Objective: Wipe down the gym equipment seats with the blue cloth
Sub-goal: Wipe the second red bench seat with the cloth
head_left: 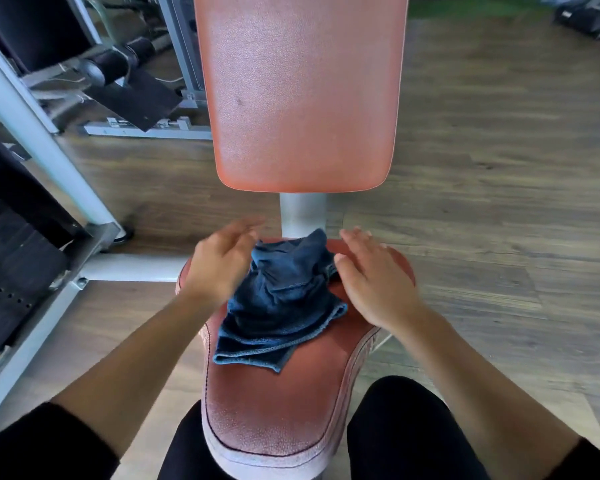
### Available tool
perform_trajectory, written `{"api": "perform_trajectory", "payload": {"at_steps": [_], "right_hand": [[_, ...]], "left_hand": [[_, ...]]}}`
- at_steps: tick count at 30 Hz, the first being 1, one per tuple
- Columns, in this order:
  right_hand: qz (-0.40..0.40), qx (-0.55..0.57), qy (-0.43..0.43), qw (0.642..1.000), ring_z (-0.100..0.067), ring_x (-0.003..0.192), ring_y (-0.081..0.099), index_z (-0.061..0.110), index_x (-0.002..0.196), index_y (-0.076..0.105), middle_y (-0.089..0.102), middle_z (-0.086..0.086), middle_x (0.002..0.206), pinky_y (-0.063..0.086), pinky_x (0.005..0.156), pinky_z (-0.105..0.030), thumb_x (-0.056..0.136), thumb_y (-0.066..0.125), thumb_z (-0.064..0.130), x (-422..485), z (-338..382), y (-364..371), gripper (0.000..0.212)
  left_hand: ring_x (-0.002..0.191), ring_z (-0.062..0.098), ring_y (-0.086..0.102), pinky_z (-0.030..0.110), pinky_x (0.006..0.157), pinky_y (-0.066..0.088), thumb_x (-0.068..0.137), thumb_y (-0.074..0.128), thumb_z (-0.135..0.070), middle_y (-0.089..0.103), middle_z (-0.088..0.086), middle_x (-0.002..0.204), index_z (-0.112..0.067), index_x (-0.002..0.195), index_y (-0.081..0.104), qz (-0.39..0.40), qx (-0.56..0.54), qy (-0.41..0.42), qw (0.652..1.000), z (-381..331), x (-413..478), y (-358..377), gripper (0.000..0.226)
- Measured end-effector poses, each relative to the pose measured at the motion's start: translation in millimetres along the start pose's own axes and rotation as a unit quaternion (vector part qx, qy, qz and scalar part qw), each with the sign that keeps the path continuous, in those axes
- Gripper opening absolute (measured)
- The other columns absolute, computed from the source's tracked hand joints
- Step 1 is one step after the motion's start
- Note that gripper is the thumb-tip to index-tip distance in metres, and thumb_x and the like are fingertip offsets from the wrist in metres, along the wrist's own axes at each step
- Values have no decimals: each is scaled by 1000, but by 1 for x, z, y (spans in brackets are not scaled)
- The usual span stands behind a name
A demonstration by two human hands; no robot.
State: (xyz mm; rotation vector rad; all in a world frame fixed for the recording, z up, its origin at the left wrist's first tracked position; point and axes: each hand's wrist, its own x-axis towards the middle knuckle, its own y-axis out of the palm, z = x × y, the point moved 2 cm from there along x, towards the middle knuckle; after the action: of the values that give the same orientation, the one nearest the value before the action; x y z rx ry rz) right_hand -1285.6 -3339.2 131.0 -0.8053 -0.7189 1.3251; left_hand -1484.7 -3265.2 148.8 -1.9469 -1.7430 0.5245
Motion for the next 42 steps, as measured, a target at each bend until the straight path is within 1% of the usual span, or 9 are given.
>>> {"api": "perform_trajectory", "payload": {"at_steps": [3,5,7,17,22,28,33,39,42], "right_hand": [[0,-1,-62,998,-21,148,5,15,151,19,11,-7,160,4,118,-33,101,34,37,3,44,15,57],[7,-27,-103,994,-25,147,9,14,149,23,16,-8,158,6,119,-39,99,32,42,7,68,33,58],[16,-77,-120,990,-26,146,14,16,148,28,22,-8,157,7,119,-45,92,21,52,10,81,50,66],[3,-114,-57,992,-18,144,18,30,145,38,33,7,153,7,118,-50,90,38,65,46,37,44,65],[40,-97,-65,992,-19,147,8,39,145,32,23,11,157,2,117,-56,62,24,93,32,42,43,100],[2,-109,-84,990,-20,146,14,44,138,38,31,14,152,9,116,-57,64,25,88,15,36,39,87],[-32,-130,-61,989,-20,129,39,38,125,54,53,14,129,28,106,-57,65,23,85,61,31,49,83],[-13,-115,-85,990,-21,144,18,38,141,40,36,10,150,13,115,-52,67,11,78,26,21,40,89],[-9,-111,-76,991,-20,143,21,39,139,42,38,11,148,15,116,-53,66,13,80,31,16,37,89]], "left_hand": [[114,28,53,34,94,42,97,45,-27,60,8,127,-27,129,55,30,187,-13,982,29,16,-6,34],[136,23,35,36,109,29,99,39,-29,42,4,147,-27,139,45,86,247,-8,965,44,24,3,41],[145,20,16,37,117,13,101,35,-29,27,0,155,-28,145,37,95,273,13,957,48,28,9,44],[147,17,2,34,119,2,101,21,-42,7,-7,159,-33,151,16,108,352,22,930,54,27,13,50],[147,17,-2,36,119,1,101,20,-45,2,-7,160,-33,152,9,124,384,24,915,53,27,14,53],[147,16,-2,36,119,2,100,19,-45,2,-9,160,-36,151,9,121,386,25,914,54,30,15,52],[147,15,-2,37,119,2,100,18,-45,2,-10,160,-38,150,8,122,386,21,914,55,32,16,52],[147,13,-5,36,119,0,100,17,-46,0,-11,159,-40,150,6,127,383,18,915,55,30,16,52],[147,13,-5,36,119,0,100,17,-47,0,-11,159,-40,150,6,125,381,19,916,54,31,16,52]]}}
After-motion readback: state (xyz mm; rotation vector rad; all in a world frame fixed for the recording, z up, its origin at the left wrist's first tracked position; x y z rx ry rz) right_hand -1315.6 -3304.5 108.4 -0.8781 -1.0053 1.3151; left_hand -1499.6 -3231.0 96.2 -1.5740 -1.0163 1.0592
